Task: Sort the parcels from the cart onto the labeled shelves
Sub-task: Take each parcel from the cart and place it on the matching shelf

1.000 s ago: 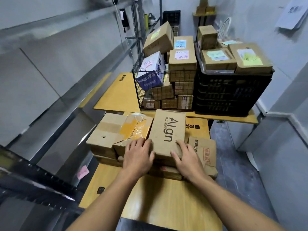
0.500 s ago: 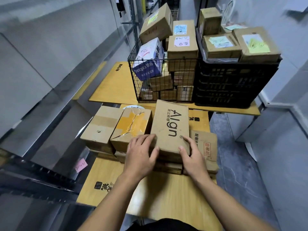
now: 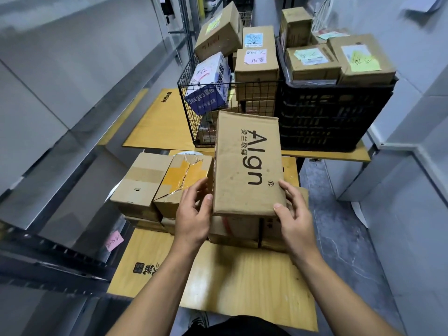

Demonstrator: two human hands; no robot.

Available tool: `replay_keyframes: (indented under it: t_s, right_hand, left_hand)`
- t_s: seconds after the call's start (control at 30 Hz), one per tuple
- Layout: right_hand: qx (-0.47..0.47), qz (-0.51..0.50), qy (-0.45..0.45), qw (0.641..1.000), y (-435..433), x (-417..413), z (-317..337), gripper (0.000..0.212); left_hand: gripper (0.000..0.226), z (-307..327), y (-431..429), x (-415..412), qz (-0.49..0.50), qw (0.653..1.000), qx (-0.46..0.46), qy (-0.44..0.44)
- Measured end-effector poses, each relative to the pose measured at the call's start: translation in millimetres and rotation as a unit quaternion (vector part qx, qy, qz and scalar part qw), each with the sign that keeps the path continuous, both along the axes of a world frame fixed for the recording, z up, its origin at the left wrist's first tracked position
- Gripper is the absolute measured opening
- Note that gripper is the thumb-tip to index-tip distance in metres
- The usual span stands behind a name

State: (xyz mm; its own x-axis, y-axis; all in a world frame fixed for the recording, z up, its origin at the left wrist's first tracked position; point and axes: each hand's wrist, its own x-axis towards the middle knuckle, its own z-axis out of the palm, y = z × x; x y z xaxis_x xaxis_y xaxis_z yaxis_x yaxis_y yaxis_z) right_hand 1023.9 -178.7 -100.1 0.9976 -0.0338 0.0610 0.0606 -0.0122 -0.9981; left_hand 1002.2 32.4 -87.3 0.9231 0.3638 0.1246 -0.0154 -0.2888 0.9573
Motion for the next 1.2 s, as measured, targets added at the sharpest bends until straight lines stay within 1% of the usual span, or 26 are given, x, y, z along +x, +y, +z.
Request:
replay_keyframes:
  t_s: [0.07,0.13,0.23,0.3,0.37,0.4,0.47,0.53,0.57,0.6,0.67,0.73,0.8,0.83,0.87,0.93,0.97,1.0,1.1,1.17,1.2]
  right_hand:
    - [0.016,-0.007,-0.011,1.0,-0.5,-1.3,3.6,0.041]
    - [0.024,-0.002,-0.012,1.0,-0.9,-2.4,4.3,0.041]
    - [0.001,0.032,0.005,0.999,0.3,-3.2,4.8,0.042]
    - [-0.035,0.055,0.014,0.998,3.2,-3.9,5.7,0.038]
    - [-0.1,0.059,0.014,0.993,5.7,-5.5,9.9,0.038]
    - [-0.135,0.059,0.015,0.989,5.9,-5.7,10.2,0.042]
    - [-0.168,0.071,0.014,0.983,8.4,-7.2,14.5,0.067]
    - [-0.133,0.098,0.002,0.986,15.4,-10.0,17.9,0.084]
    - [-0.098,0.107,-0.003,0.989,18.8,-12.1,19.7,0.085]
    - [-0.064,0.109,-0.006,0.992,21.4,-13.8,21.8,0.082]
    - [-0.013,0.084,-0.014,0.996,22.0,-14.6,26.2,0.069]
    - [0.038,0.066,-0.009,0.997,17.5,-12.7,29.4,0.055]
    - [0.126,0.066,0.014,0.99,12.2,-10.3,29.6,0.049]
    - [0.17,0.068,0.031,0.983,10.5,-9.4,29.6,0.052]
    - [0.202,0.072,0.044,0.976,9.4,-9.0,29.7,0.059]
    - [0.229,0.086,0.055,0.968,6.9,-10.0,28.5,0.077]
    - [0.238,0.089,0.059,0.965,4.8,-10.9,27.4,0.08]
    - [0.251,0.091,0.064,0.962,2.5,-11.4,26.9,0.077]
    - [0.283,0.089,0.091,0.951,-0.5,-14.2,30.6,0.055]
    - [0.282,0.103,0.095,0.949,0.3,-16.0,31.7,0.052]
    - [0.276,0.108,0.092,0.951,1.1,-15.7,30.4,0.052]
  left_hand:
    - [0.045,7.4,-0.3,-2.5,-0.036,0.997,-0.061,0.018]
    - [0.054,13.0,-0.4,-4.0,-0.084,0.99,-0.112,0.032]
    - [0.062,18.9,-5.1,-6.6,-0.123,0.976,-0.179,0.027]
    - [0.061,22.3,-7.9,-9.7,-0.114,0.979,-0.167,-0.001]
    - [0.059,24.5,-9.9,-12.5,-0.099,0.985,-0.14,-0.023]
    - [0.059,24.5,-10.4,-13.5,-0.095,0.986,-0.132,-0.03]
    - [0.061,23.6,-11.7,-15.2,-0.092,0.989,-0.114,-0.033]
    - [0.067,21.5,-16.0,-16.3,-0.093,0.991,-0.089,-0.031]
    - [0.069,20.6,-18.9,-16.6,-0.092,0.992,-0.08,-0.032]
    - [0.069,20.6,-21.1,-16.7,-0.091,0.992,-0.078,-0.034]
    - [0.066,23.2,-22.1,-16.5,-0.1,0.99,-0.094,-0.04]
    - [0.053,25.5,-17.3,-14.3,-0.118,0.986,-0.108,-0.039]
    - [0.04,27.0,-11.6,-11.8,-0.109,0.989,-0.091,-0.036]
    - [0.039,26.9,-10.1,-10.7,-0.092,0.993,-0.062,-0.035]
    - [0.04,27.1,-9.2,-9.9,-0.075,0.996,-0.02,-0.035]
    - [0.041,24.0,-7.0,-7.4,-0.058,0.996,0.055,-0.034]
    - [0.041,22.5,-5.9,-7.1,-0.057,0.996,0.061,-0.027]
    - [0.043,21.3,-4.5,-7.6,-0.06,0.997,0.046,-0.015]
    - [0.061,18.3,-2.7,-13.9,-0.077,0.996,-0.048,0.005]
    - [0.065,19.2,-3.1,-20.3,-0.086,0.991,-0.105,-0.001]
    - [0.064,20.0,-2.5,-23.2,-0.083,0.99,-0.116,-0.005]
